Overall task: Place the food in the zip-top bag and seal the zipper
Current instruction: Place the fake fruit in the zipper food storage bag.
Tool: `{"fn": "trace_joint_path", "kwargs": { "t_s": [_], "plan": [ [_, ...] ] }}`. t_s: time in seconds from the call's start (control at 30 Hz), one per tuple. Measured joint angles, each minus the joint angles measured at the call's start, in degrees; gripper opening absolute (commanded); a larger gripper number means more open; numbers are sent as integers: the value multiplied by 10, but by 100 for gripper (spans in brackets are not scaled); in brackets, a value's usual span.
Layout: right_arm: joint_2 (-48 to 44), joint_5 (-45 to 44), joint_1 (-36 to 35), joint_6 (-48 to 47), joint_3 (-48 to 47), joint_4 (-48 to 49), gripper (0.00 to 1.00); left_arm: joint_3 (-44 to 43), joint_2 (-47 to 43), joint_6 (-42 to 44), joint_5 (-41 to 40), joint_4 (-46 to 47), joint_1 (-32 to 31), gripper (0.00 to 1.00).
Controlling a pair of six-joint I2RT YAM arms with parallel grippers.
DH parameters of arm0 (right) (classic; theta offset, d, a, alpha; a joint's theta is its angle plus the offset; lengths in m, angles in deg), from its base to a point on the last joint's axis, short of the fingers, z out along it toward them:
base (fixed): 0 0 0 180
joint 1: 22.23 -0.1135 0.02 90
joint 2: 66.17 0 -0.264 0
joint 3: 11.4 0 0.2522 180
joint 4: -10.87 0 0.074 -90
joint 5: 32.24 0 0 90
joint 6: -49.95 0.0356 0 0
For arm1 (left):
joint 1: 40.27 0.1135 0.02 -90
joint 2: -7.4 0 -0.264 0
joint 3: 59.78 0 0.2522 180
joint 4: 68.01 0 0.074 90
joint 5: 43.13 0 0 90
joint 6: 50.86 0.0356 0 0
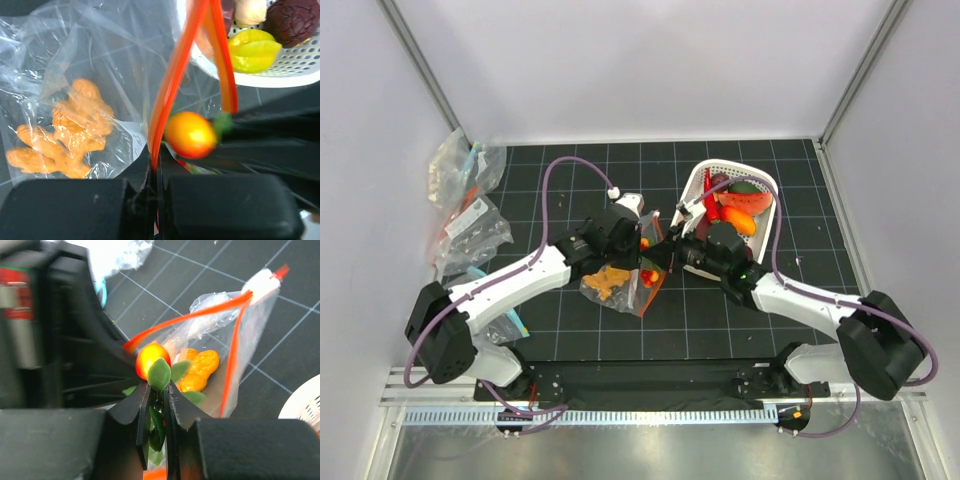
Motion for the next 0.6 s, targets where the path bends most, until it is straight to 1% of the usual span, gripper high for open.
{"fn": "trace_joint_path", "kwargs": {
  "t_s": [0.1,0.23,0.33,0.37,0.4,0.47,0.6],
  "plan": [
    [25,-7,-5,1,-10,-2,21,7,-9,0,10,7,0,0],
    [34,-26,-10,2,-17,-5,24,29,-34,-1,34,27,1,0],
    [34,-40,-12,3,-19,-7,47,37,-51,-1,50,40,1,0],
    [34,-43,-12,4,-20,-9,65,39,-56,-1,52,45,1,0],
    [34,-49,-12,6,-21,-10,71,40,-62,0,56,46,1,0],
    [34,-62,-8,4,-23,-12,78,47,-73,0,58,49,1,0],
    [28,-75,-10,2,-23,-18,78,50,-82,-1,38,48,1,0]
  ]
}}
